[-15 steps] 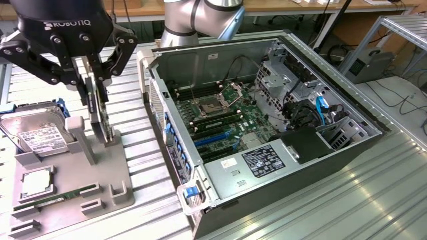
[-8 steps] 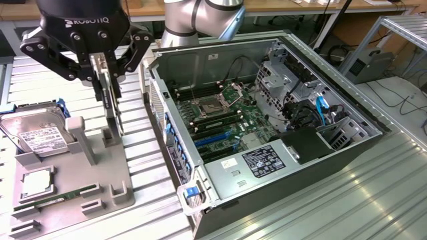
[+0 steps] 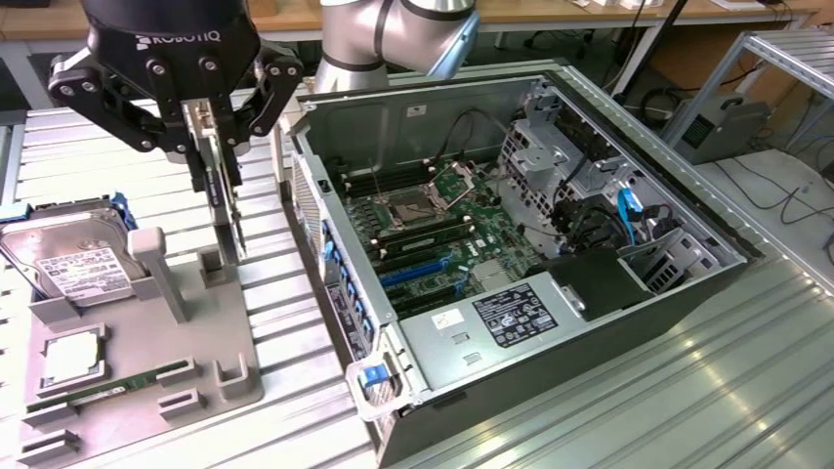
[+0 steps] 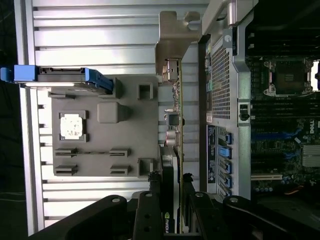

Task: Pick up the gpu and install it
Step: 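Pick up the gpu and move the gpu toward the slot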

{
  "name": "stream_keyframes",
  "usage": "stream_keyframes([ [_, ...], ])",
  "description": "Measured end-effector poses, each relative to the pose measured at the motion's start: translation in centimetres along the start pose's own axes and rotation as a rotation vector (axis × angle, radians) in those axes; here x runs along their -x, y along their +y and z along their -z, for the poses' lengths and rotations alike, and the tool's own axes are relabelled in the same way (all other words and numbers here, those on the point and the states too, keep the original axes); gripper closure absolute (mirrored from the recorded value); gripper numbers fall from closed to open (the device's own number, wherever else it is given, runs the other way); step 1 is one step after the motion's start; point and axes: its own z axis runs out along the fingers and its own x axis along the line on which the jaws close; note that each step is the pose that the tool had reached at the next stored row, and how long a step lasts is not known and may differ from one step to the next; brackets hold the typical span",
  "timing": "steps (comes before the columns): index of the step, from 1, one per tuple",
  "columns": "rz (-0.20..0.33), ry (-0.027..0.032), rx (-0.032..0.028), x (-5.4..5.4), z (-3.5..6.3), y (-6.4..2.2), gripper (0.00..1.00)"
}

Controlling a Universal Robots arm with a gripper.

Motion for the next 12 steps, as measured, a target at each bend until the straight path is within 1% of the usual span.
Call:
stream_keyframes([
  [4,0.0,0.0004,-0.0002,0.02,0.12,0.0,0.73],
  [9,0.0,0.0001,0.0001,0.12,0.92,0.02,0.73],
  [12,0.0,-0.0001,0.0003,0.13,0.93,0.02,0.73],
])
